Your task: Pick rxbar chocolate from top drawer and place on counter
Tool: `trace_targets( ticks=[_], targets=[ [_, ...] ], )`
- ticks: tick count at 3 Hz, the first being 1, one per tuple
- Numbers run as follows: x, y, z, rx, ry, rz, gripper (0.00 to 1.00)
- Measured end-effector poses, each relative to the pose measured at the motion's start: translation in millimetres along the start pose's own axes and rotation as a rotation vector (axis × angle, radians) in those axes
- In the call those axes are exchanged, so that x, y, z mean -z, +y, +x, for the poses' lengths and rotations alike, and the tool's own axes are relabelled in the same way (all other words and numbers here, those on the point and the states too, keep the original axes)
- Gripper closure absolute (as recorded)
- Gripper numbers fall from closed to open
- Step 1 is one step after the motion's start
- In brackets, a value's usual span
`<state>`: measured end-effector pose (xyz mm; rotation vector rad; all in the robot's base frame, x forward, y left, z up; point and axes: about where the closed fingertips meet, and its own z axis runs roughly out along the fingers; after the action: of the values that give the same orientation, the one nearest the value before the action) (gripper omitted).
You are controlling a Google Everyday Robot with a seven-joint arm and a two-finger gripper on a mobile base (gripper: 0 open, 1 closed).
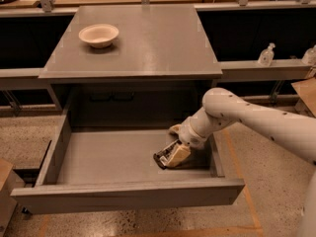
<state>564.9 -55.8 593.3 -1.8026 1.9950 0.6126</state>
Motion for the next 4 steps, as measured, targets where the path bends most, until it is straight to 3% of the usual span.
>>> trace_targets(
  ticks=[2, 3, 4],
  targets=[
    [7.3, 1.4, -4.6, 0.001, 0.005, 0.006, 0.87],
    [10.1, 1.6, -6.4, 0.001, 0.004, 0.006, 1.00],
    [10.3, 1.6, -6.5, 0.002, 0.004, 0.006, 1.00]
  ],
)
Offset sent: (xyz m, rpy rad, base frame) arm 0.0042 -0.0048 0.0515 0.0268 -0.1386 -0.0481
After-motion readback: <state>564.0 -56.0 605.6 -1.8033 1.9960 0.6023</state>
